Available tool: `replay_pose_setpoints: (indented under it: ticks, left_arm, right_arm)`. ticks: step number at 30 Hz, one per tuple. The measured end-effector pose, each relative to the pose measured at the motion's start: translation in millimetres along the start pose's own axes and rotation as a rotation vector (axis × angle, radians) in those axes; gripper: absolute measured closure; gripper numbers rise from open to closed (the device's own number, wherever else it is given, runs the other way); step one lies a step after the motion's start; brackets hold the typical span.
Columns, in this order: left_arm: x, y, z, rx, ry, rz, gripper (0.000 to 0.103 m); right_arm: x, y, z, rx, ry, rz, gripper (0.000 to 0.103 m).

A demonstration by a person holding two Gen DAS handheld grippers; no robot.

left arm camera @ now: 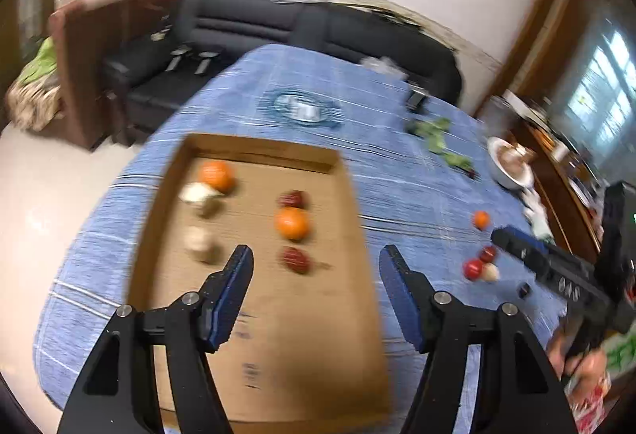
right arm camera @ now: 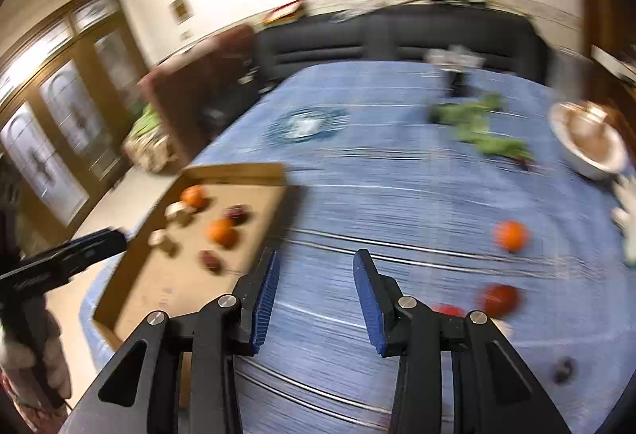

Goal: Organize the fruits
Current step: 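Move both open tools back toward the remaining fruits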

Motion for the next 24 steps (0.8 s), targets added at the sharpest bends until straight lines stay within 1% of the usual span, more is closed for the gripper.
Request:
replay_pose_setpoints:
  ticks: [2, 4, 8, 12, 17, 22, 24]
  left_arm:
    - [-6, -4, -26, -0.042, -0.035, 0.011, 0.038]
    - [-15, -8, -48, -0.076, -0.054, 0.027, 0.037]
    - [-39, -24, -88, -0.13, -0.091, 0.084, 0.037]
    - [-66, -32, -116, -0.164, -0.115, 0.139, 0.037]
    - [-89, -37, -148, -0.218, -0.125, 0.166, 0.038]
    - [-111, -41, -163, -0.247, -0.122, 0.189, 0.038]
    - [-118, -43, -164, -0.261, -0.111, 0.202, 0.038]
  right_arm:
    - [19, -2, -35, -0.047, -0.051, -0.027, 0.058]
    - [38, -9, -72, -0.096, -0.116, -0.048, 0.056]
    - [54, -29, -121, -0.142, -0.189, -0.035, 0.056]
    - [52, -45, -143, -0.154, -0.209, -0.009, 0.056]
    - [41, -51, -152, -0.174, -0.174, 0.001, 0.056]
    - [33, -52, -164, -0.211, -0.165, 0.009, 0.056]
    - [36, -58, -174, -0.21, -0.187, 0.024, 0.056]
Point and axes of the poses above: each gripper's, at about its wrist camera, not at the fingertips, and x roughly against the way its jaws point, z to its left, y to its top, the point moved 3 cm from there along -x, roughly the way its jaws point, and after that the axes turned 3 degrees about -x, right-handed, at the moved point
